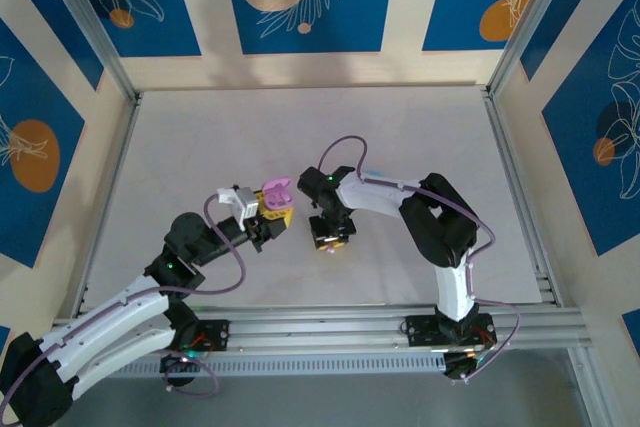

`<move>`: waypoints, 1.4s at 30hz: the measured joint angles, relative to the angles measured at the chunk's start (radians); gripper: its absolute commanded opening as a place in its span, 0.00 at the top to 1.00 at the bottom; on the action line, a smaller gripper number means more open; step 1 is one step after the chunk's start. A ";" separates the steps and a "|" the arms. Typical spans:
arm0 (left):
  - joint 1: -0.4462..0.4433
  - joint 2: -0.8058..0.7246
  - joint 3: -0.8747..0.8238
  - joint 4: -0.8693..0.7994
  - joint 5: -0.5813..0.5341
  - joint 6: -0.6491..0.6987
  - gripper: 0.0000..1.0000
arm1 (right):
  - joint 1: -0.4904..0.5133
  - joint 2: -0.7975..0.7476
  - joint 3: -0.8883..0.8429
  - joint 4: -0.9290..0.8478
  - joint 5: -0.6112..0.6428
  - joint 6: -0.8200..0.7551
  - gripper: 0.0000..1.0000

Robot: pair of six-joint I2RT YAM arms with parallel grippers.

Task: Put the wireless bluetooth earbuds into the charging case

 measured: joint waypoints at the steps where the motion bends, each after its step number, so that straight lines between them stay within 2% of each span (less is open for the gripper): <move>1: 0.000 0.000 0.000 0.000 0.000 0.000 0.80 | 0.000 0.003 0.004 -0.005 0.002 -0.007 0.68; 24: 0.000 0.002 0.000 0.000 0.000 0.000 0.80 | -0.005 0.010 0.041 -0.051 0.018 -0.099 0.77; 27: 0.000 0.016 0.000 0.004 0.000 0.000 0.80 | -0.047 -0.082 0.008 -0.021 -0.035 -0.092 0.77; 31: 0.000 0.061 0.002 0.032 0.001 0.000 0.80 | -0.156 -0.291 -0.039 0.030 -0.149 -0.062 0.78; 36: 0.000 0.180 0.021 0.105 0.021 0.002 0.80 | -0.325 -0.565 -0.067 0.114 -0.323 -0.003 0.78; 42: -0.014 0.363 0.082 0.249 0.063 0.003 0.80 | -0.415 -0.767 -0.055 0.186 -0.521 0.048 0.77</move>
